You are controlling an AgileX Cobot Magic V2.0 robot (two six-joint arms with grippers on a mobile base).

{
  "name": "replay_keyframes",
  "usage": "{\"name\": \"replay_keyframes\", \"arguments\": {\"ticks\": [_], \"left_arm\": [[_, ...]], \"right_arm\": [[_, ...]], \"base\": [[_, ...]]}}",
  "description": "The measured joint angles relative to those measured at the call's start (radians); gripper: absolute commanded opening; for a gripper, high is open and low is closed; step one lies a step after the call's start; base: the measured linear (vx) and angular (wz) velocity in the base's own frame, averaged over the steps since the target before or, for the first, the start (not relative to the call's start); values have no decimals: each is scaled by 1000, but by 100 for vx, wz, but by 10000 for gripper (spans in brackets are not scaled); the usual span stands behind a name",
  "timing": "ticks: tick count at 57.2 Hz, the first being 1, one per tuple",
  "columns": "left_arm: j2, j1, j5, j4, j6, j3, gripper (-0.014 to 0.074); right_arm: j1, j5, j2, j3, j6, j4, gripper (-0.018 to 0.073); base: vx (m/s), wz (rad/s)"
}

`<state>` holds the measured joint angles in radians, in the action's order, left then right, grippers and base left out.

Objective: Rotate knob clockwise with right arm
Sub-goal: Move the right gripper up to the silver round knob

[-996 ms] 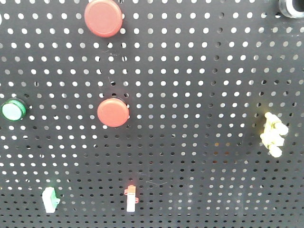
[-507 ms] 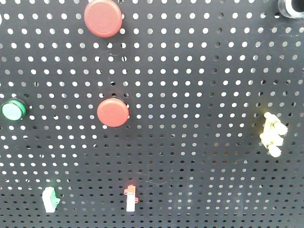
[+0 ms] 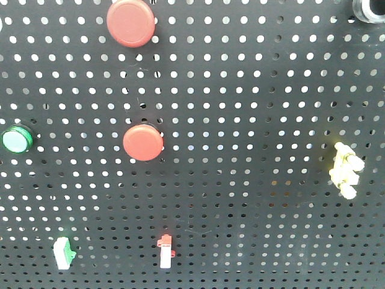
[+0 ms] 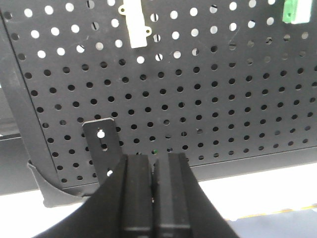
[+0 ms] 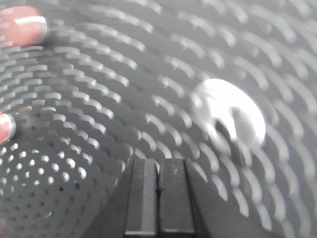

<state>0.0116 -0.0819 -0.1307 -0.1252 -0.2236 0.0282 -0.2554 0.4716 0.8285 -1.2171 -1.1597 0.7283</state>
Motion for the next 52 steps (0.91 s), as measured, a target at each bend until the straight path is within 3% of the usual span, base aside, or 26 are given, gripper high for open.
{"name": "replay_keyframes", "arguments": {"ticks": [8,24,52], "left_arm": [[0,0,0,0,0,0,-6],[0,0,0,0,0,0,-6],[0,0,0,0,0,0,-6]], "right_arm": [[-1,-92,-1,0,-120,40,133],[-1,-173,39,0,-144,47,318],[-1,-213,73,0,-143,49,334]], "base": [[0,0],[0,0],[0,0]]}}
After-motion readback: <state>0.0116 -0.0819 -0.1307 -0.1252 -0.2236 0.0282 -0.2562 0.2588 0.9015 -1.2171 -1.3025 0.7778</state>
